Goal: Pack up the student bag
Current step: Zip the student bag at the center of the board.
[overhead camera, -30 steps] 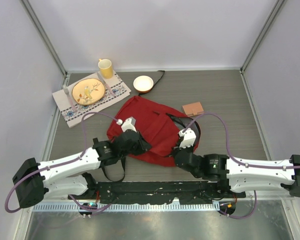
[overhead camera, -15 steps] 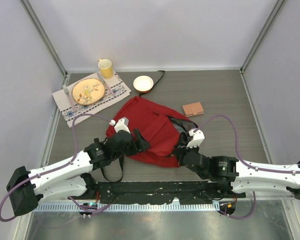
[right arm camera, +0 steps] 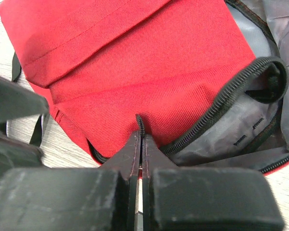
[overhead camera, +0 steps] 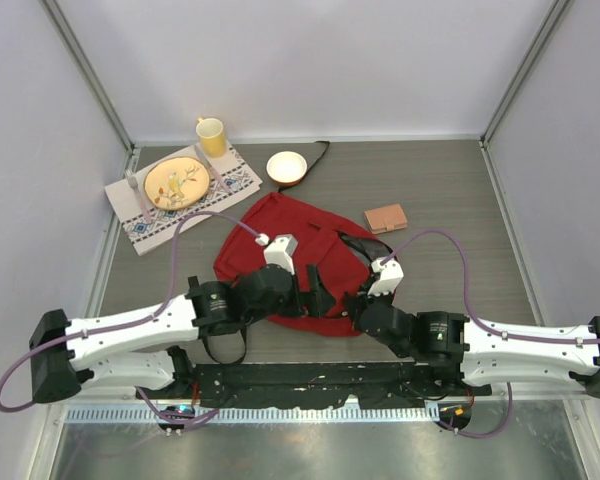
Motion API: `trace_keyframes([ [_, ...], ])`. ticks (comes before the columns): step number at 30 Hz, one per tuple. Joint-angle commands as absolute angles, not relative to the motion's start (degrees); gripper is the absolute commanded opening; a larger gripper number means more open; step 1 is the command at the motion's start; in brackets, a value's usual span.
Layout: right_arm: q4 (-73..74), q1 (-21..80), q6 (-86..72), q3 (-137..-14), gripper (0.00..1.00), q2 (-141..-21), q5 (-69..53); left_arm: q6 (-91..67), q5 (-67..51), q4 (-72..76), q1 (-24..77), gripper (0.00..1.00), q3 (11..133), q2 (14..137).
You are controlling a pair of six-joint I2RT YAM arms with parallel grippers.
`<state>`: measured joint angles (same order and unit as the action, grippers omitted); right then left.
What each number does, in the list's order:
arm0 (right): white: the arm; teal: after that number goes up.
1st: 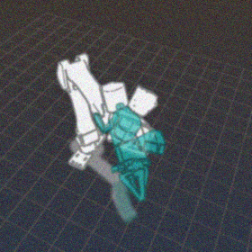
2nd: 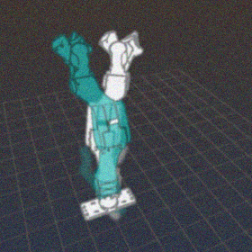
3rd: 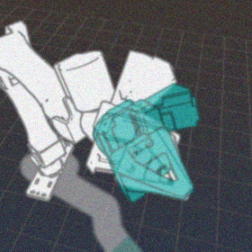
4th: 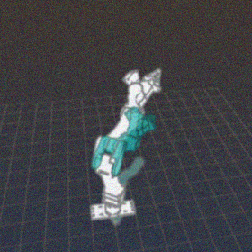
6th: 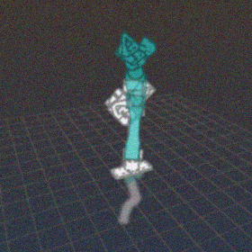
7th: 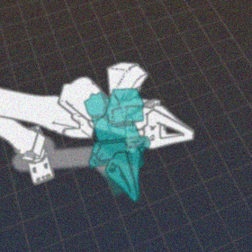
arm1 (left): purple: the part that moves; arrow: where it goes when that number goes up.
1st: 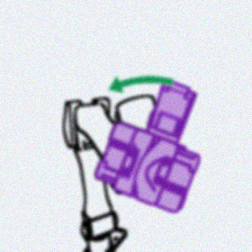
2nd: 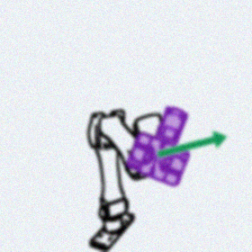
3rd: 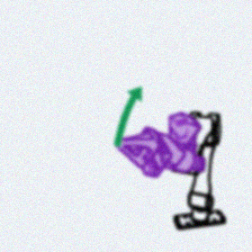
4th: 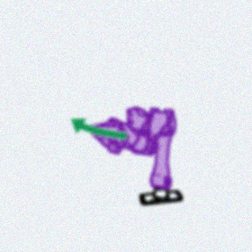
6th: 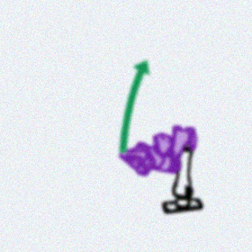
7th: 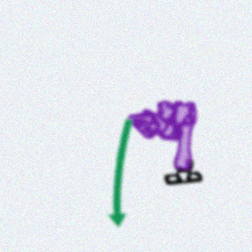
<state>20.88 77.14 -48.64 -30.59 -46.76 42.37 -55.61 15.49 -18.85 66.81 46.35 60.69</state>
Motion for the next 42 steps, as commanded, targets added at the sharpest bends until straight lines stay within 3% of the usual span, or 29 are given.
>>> trace_keyframes([
  [1, 20.04, 77.17, -50.01, -32.34, 0.01, -46.5, 46.05, -70.9, 16.6, -18.03, 70.47, 0.96, 46.95, 63.99],
  [12, 21.45, 77.17, -50.98, -32.96, 0.01, -46.05, 46.85, -93.95, 22.14, -13.79, 76.11, 0.98, 37.44, 55.9],
  [23, 21.18, 77.25, -50.72, -33.05, 0.01, -45.7, 46.67, -107.3, 27.06, -6.51, 76.38, 0.98, 34.73, 64.07],
  [28, 20.92, 77.17, -50.45, -33.22, 0.01, -45.61, 46.76, -109.77, 31.81, -0.53, 76.38, 0.93, 32.96, 65.82],
  [34, 18.37, 77.17, -49.48, -32.17, 0.01, -45.09, 45.18, -111.88, 33.75, 3.42, 76.29, 0.75, 31.12, 69.69],
  [37, 18.11, 77.17, -49.57, -31.64, 0.01, -44.3, 45.09, -112.5, 33.49, 4.75, 76.29, 0.58, 30.06, 70.57],
  [38, 18.02, 77.17, -49.48, -31.38, 0.01, -44.04, 45.0, -112.59, 33.49, 5.09, 76.29, 0.47, 29.71, 70.75],
  [42, 18.37, 77.17, -49.57, -31.03, 0.01, -43.07, 45.35, -112.59, 34.71, 4.92, 76.29, 0.26, 28.04, 69.87],
])
